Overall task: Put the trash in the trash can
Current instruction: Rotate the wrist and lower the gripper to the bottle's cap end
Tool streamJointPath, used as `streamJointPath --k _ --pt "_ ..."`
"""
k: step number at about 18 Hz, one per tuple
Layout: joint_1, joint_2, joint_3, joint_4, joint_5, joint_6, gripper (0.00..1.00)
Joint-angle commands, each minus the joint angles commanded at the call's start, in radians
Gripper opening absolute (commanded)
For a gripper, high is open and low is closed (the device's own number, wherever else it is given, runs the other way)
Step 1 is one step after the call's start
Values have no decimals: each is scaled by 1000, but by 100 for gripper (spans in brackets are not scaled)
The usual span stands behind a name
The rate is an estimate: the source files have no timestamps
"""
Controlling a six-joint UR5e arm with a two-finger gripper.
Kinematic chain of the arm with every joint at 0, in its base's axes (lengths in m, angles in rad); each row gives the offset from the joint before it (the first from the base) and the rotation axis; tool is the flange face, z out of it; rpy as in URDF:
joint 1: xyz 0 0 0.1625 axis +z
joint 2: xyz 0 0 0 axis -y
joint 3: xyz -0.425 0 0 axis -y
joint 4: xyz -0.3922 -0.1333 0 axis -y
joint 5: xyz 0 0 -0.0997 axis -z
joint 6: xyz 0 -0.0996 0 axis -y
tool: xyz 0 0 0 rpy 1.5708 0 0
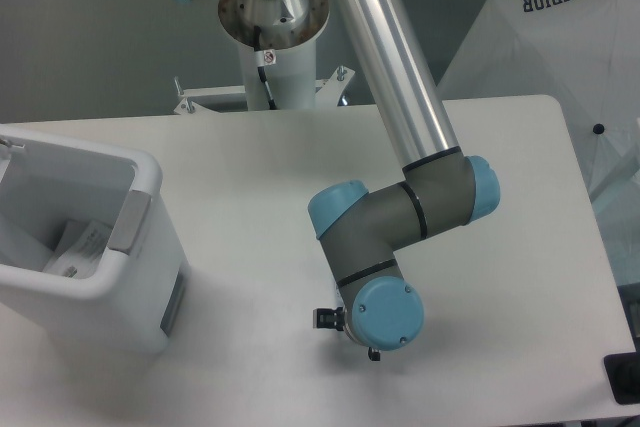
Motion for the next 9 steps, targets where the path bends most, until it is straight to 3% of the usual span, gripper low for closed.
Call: streamJointPath --k 4,9 --pt "0 0 -2 2 3 0 66" --pt "-6 3 -3 -2 12 0 45"
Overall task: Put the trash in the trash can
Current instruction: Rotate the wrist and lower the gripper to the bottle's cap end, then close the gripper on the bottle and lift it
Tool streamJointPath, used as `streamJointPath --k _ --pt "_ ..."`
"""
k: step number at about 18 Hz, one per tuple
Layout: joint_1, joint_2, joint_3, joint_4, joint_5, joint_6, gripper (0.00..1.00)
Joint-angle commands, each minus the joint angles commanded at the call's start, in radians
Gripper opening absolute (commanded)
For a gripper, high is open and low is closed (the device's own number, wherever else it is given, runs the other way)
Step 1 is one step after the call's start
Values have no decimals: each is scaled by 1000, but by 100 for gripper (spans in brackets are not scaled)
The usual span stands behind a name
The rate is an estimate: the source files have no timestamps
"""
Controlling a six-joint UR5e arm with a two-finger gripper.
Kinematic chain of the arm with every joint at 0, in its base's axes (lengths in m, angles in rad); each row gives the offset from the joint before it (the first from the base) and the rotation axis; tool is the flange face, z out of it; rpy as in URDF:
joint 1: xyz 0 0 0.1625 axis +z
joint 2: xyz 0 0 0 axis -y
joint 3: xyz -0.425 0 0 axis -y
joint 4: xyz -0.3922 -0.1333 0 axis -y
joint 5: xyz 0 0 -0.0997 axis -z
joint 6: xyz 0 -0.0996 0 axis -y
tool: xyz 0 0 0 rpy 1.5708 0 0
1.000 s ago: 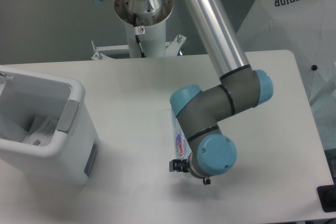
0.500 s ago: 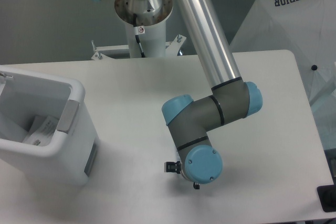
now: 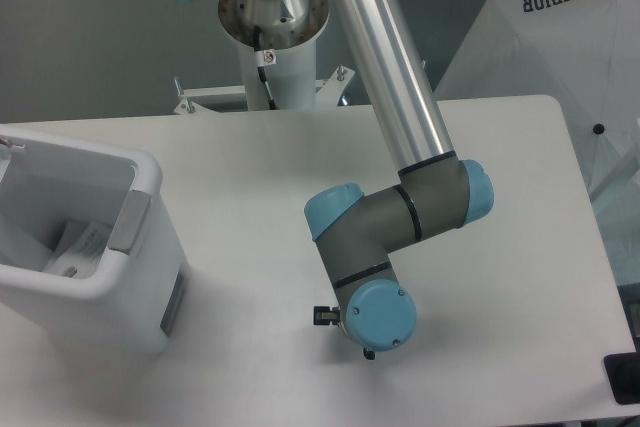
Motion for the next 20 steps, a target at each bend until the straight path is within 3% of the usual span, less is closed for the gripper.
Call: streamJointPath --k 4,10,14,20 --pt "-11 8 0 0 0 0 37" --pt "-35 34 0 0 -8 0 35" --pt "-48 100 0 0 -49 2 28" --pt "-48 187 2 12 -167 6 28"
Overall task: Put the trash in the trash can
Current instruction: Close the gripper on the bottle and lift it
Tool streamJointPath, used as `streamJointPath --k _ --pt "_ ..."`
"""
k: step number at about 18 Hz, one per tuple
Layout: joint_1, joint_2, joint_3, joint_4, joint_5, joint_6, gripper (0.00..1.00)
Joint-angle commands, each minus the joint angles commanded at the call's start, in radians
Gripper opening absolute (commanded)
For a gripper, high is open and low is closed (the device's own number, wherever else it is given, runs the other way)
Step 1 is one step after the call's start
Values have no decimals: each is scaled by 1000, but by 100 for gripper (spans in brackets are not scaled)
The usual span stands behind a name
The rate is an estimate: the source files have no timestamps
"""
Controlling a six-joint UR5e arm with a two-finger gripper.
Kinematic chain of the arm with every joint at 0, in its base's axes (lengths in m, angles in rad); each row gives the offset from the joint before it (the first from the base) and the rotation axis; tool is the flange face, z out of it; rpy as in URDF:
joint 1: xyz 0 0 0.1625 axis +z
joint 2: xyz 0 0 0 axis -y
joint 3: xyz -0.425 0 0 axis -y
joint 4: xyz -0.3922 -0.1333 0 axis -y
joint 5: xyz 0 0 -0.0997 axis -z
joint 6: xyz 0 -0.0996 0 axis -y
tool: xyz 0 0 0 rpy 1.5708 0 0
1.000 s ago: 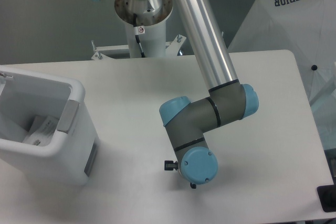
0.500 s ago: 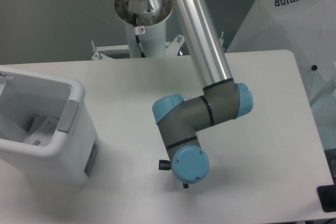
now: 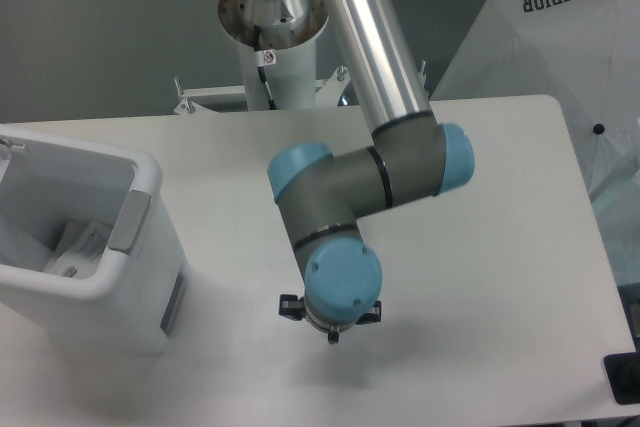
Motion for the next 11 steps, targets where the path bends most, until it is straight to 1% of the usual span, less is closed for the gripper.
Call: streamJointPath --k 2,4,6,8,10,11 --pt "2 29 0 24 -43 2 28" --pt "6 52 0 78 -95 0 28" --pt "11 75 0 153 -155 -5 28" --pt "15 86 0 227 -213 -26 28" --pt "26 103 0 319 -279 -63 28" --pt "34 115 0 356 -304 -74 28"
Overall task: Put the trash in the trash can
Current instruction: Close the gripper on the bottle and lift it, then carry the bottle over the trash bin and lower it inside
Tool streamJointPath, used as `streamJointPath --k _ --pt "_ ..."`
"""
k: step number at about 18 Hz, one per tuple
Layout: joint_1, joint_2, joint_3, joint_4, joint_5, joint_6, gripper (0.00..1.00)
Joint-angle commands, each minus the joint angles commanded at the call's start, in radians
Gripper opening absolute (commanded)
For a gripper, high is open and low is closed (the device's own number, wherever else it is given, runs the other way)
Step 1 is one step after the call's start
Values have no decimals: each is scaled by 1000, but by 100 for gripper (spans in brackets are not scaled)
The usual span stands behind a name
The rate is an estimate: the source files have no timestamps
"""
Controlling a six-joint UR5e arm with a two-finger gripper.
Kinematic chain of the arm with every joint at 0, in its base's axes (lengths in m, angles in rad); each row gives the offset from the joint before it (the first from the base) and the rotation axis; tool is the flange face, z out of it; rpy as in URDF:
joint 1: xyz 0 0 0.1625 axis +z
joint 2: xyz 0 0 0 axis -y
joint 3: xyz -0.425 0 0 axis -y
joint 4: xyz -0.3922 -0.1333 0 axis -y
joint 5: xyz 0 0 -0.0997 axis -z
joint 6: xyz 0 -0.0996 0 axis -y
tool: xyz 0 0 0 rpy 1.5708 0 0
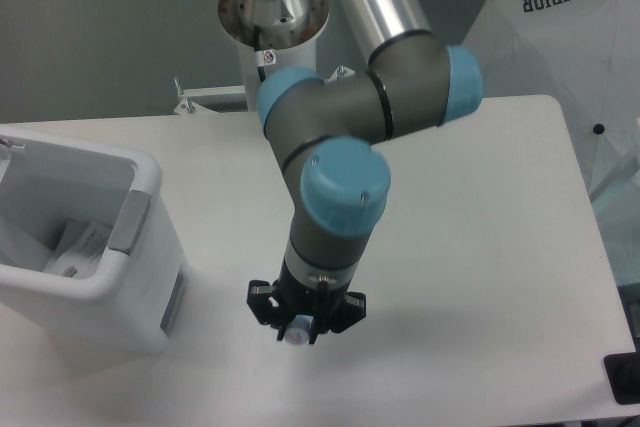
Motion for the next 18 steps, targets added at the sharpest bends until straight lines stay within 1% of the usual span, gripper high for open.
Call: streamJointPath --k 2,6,8,11,13,16,18 --pt "8 23 0 48 -41 -3 28" --pt "20 63 3 108 -159 -26 27" --pt "23 92 11 126 -216 -45 27" --pt "15 107 37 161 -243 -84 26" --pt "11 111 40 174 -279 -95 26" --pt "9 156 43 198 -315 -103 26" --pt "5 161 44 210 -345 -109 26"
